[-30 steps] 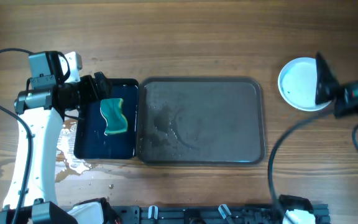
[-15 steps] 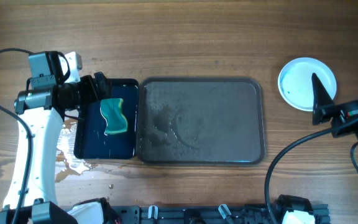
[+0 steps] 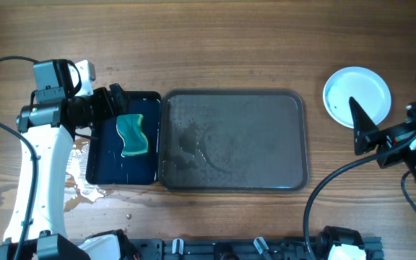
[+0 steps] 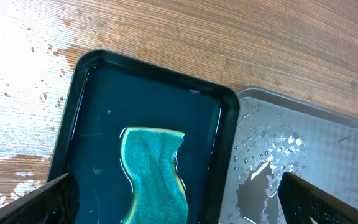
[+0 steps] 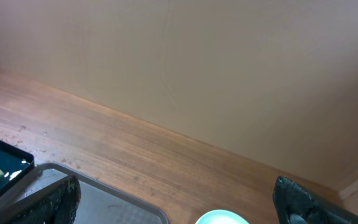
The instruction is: Clean dirty plates on tray and stack at the side
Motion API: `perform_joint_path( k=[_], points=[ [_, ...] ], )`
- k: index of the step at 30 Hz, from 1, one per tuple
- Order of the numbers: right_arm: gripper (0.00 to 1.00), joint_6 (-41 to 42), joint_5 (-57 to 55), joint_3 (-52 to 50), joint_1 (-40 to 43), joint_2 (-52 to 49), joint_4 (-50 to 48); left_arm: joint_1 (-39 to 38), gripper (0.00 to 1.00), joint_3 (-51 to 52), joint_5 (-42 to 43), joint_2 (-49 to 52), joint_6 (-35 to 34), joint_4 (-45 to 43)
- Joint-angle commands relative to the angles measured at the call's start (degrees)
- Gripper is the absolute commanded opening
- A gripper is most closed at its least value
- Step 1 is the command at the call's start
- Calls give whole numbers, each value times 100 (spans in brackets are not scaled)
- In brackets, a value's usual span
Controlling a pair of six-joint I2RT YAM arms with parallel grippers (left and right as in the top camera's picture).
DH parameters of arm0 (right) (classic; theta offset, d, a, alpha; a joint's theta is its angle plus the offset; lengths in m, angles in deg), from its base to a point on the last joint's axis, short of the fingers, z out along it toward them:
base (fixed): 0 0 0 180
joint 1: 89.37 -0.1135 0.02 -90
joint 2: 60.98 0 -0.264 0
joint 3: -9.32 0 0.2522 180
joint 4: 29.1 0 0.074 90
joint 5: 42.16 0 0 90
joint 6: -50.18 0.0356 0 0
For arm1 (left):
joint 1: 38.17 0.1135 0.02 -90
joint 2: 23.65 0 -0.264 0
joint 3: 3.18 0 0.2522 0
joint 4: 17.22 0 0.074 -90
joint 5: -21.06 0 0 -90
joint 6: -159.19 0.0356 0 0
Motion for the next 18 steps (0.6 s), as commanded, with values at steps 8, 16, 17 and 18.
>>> perform_joint_path(
  k=[8,16,17,18],
  points=[
    [100,-94,468,-444,-20,546,-118,-42,100,7,109,17,133,-15],
    [100,-74,1394,-4767,-608,3899,-3930,-42,100,7,109,17,133,-15],
    [100,85,1436,-5287,-658,4109,-4564,-42,100,7,107,17,133,-15],
    [100,328,1425,-5755,-686,4256,-5143,-42,100,7,109,17,133,-15]
  ],
)
